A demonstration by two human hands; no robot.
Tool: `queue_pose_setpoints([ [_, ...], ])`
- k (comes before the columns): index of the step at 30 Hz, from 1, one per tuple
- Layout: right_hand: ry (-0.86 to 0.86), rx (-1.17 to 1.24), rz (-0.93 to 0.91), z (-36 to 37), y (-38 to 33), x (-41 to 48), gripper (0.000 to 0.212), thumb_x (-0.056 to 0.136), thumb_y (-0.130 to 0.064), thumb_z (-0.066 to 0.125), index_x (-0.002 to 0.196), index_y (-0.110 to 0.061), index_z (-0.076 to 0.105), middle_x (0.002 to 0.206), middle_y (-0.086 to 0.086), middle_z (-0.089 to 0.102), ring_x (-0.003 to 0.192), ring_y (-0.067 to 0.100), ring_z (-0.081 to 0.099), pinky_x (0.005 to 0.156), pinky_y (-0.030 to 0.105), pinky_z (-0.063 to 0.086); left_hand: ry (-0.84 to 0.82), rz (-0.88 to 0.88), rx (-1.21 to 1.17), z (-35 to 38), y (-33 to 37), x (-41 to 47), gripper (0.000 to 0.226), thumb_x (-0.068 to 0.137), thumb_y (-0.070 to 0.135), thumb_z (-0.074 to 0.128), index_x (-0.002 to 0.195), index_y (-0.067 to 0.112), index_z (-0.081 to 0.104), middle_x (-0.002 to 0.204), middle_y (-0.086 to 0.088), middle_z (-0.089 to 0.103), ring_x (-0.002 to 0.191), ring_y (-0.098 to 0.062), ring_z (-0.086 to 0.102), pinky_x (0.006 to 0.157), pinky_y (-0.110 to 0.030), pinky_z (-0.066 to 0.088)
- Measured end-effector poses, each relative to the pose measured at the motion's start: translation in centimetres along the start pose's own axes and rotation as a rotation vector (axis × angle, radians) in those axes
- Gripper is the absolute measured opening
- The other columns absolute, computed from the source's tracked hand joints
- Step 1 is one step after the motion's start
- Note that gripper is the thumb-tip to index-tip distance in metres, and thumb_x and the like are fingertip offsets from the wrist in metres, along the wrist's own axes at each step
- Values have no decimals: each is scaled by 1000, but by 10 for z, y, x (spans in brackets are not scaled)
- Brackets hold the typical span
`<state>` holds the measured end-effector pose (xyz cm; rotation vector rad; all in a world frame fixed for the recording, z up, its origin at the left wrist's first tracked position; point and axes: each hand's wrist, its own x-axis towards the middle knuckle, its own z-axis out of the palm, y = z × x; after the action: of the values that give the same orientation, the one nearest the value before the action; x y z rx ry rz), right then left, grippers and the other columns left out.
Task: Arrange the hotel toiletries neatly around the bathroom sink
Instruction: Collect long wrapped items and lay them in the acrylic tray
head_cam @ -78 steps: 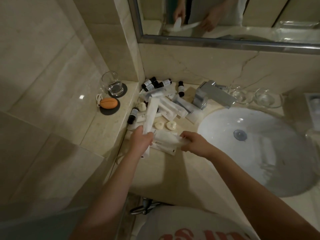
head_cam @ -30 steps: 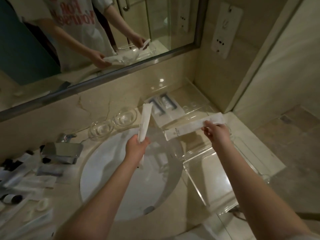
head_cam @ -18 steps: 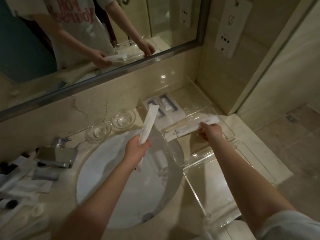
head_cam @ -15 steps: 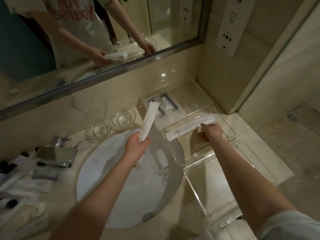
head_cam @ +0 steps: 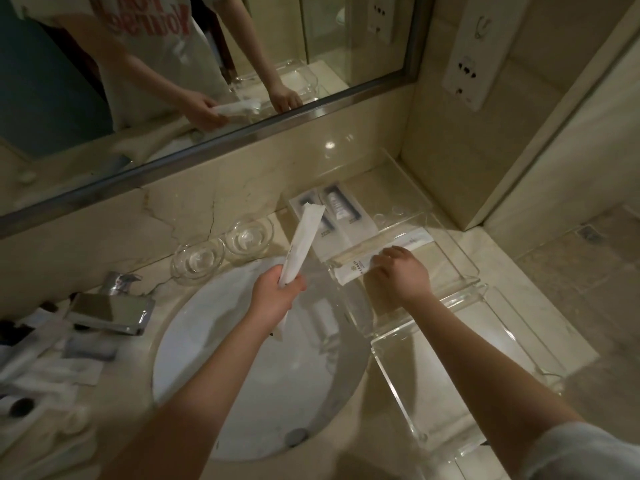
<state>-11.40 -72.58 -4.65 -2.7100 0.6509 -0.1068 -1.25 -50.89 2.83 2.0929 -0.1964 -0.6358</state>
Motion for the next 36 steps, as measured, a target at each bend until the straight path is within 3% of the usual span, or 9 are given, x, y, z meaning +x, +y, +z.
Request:
queue_pose_setpoints([
  [9, 5, 26, 1, -3, -8, 5, 22, 90, -25, 56, 105, -16, 70, 114, 10, 64, 116, 27, 53, 77, 39, 53, -21, 6, 64, -3, 1, 1, 9, 81, 12, 63, 87, 6, 61, 68, -1, 53, 58, -16, 49, 55, -25, 41],
  [12, 171, 67, -32, -1, -8, 2, 29, 83, -17, 62, 110, -8, 67, 106, 16, 69, 103, 35, 61, 74, 44, 55, -38, 22, 112, -1, 1, 1, 14, 81, 12, 62, 89, 1, 61, 70, -4, 53, 61, -19, 49, 56, -28, 40],
  [14, 210, 317, 91, -12, -22, -5, 32, 87, -25, 62, 115, -12, 64, 100, 9, 70, 94, 27, 63, 77, 36, 52, -55, 49, 175, 2, 2, -1, 13, 81, 15, 60, 88, 4, 61, 73, -5, 55, 67, -23, 51, 61, -30, 41],
  [19, -79, 1261, 335, -50, -70, -23, 19, 92, -27, 56, 106, -17, 61, 71, 1, 65, 56, 12, 55, 58, 27, 41, -202, 164, 404, 17, 14, -20, 36, 76, 31, 67, 106, 12, 60, 93, -11, 66, 86, -29, 64, 76, -39, 52],
  [22, -110, 1517, 378, -62, -76, -30, 9, 83, -26, 56, 85, -22, 64, 59, -5, 57, 50, 11, 42, 55, 25, 33, -243, 221, 437, 19, 21, -29, 24, 83, 19, 64, 101, 5, 59, 91, -14, 64, 83, -29, 61, 73, -35, 49],
  [25, -274, 1657, 286, -70, -65, -38, 27, 77, -24, 56, 103, -26, 65, 61, -7, 52, 52, 7, 43, 54, 20, 35, -421, 183, 345, 11, 28, -38, 5, 86, 11, 55, 87, 14, 59, 79, -2, 57, 72, -17, 54, 62, -26, 43],
  [28, -384, 1723, 127, -74, -58, -43, 23, 72, -26, 73, 93, -18, 68, 60, -4, 50, 54, 7, 44, 54, 17, 38, -639, 36, 194, 5, 36, -47, 13, 87, 5, 51, 83, 16, 56, 65, 4, 47, 49, -1, 46, 50, -14, 38],
  [31, -239, 1663, 244, -81, -64, -42, 12, 76, -19, 73, 72, -15, 63, 54, -5, 50, 52, 9, 41, 49, 15, 37, -785, -58, 28, -2, 38, -50, 9, 90, 5, 51, 95, 12, 55, 67, -1, 52, 49, -4, 50, 53, -17, 43],
  [36, 64, 1537, 577, -85, -64, -38, 27, 86, -13, 62, 65, -17, 47, 54, -2, 38, 39, 6, 31, 38, 15, 26, -616, -74, -133, -17, 24, -41, 11, 91, 22, 55, 100, 21, 60, 92, -6, 69, 74, -12, 69, 68, -23, 53],
])
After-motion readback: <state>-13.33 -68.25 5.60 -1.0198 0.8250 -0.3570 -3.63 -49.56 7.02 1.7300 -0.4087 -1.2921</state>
